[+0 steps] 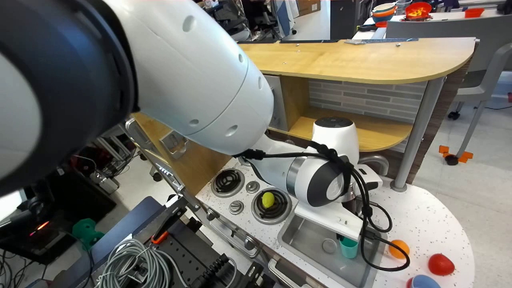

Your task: Take the cup from the sink and place it in the blue cup beside the sink

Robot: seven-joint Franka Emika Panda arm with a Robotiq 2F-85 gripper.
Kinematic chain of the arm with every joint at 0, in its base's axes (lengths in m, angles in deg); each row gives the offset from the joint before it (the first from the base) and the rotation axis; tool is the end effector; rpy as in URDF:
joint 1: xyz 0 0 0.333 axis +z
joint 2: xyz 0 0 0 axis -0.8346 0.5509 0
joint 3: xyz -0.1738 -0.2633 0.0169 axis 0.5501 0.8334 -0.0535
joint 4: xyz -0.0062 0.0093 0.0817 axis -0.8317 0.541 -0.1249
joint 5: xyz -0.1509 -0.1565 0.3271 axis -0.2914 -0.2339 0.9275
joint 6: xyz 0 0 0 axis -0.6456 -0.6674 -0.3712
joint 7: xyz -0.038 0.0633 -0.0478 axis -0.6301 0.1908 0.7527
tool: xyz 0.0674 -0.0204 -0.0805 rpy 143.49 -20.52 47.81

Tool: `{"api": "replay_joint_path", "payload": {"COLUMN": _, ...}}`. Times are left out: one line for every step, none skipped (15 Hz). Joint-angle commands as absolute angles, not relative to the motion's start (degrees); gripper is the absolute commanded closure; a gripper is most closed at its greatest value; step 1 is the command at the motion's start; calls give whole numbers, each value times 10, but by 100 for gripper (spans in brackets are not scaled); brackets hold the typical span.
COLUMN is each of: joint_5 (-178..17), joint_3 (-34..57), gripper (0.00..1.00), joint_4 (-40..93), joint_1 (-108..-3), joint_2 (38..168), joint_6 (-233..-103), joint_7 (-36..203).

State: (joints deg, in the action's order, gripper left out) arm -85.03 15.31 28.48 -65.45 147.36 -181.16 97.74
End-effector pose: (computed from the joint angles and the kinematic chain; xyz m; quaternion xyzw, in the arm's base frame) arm 0.6033 -0.1790 -0.0079 0.9931 0.0304 -0.0799 0.0799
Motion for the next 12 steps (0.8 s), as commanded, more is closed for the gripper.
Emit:
{"api": "replay_joint_path", "payload": {"joint_5": -846, "joint_3": 138, "gripper": 99, "joint_4": 396, "joint_1": -674, "joint_2": 1367, "joint_6": -1828, "joint_7": 992}}
{"api": "replay_joint_path", "payload": {"joint_5": -843, "joint_3": 135, "gripper": 99, "joint_4": 423, "joint_1": -678, "joint_2": 1338, "joint_6": -1833, "joint_7": 995}}
{"api": "replay_joint_path", "payload": {"joint_5": -840, "joint_3": 131, "gripper": 99, "joint_4": 444, "joint_1": -682, "joint_2": 1312, "joint_6": -1829, "joint_7": 998}}
{"api": "replay_joint_path", "payload": {"joint_5": -837, "joint_3": 130, "gripper": 99, "joint_4": 464, "joint_1": -687, "joint_2": 1287, "joint_6": -1828, "joint_7": 999}}
{"api": "replay_joint_path", "payload": {"joint_5": -835, "joint_3": 127, "gripper": 99, "joint_4": 479, "joint_1": -692, "joint_2": 1266, "joint_6": -1825, "joint_7": 1002}}
{"api": "replay_joint_path", "payload": {"joint_5": -833, "joint_3": 127, "gripper": 99, "joint_4": 487, "joint_1": -698, "joint_2": 1249, "joint_6": -1832, "joint_7": 1005}}
{"api": "replay_joint_path", "payload": {"joint_5": -831, "joint_3": 129, "gripper": 99, "joint_4": 491, "joint_1": -701, "joint_2": 1234, "joint_6": -1828, "joint_7": 1003}}
{"api": "replay_joint_path", "payload": {"joint_5": -828, "joint_3": 131, "gripper": 99, "joint_4": 491, "joint_1": -705, "joint_2": 1221, "joint_6": -1826, "joint_7": 1000}}
{"api": "replay_joint_path", "payload": {"joint_5": -822, "joint_3": 134, "gripper": 99, "joint_4": 486, "joint_1": -711, "joint_2": 1211, "joint_6": -1822, "joint_7": 996}}
{"api": "replay_joint_path", "payload": {"joint_5": -814, "joint_3": 134, "gripper": 99, "joint_4": 478, "joint_1": -720, "joint_2": 1206, "joint_6": -1819, "joint_7": 994}}
{"api": "replay_joint_path", "payload": {"joint_5": -805, "joint_3": 135, "gripper": 99, "joint_4": 470, "joint_1": -725, "joint_2": 1202, "joint_6": -1815, "joint_7": 992}}
{"api": "replay_joint_path", "payload": {"joint_5": -798, "joint_3": 140, "gripper": 99, "joint_4": 460, "joint_1": -729, "joint_2": 1204, "joint_6": -1812, "joint_7": 985}}
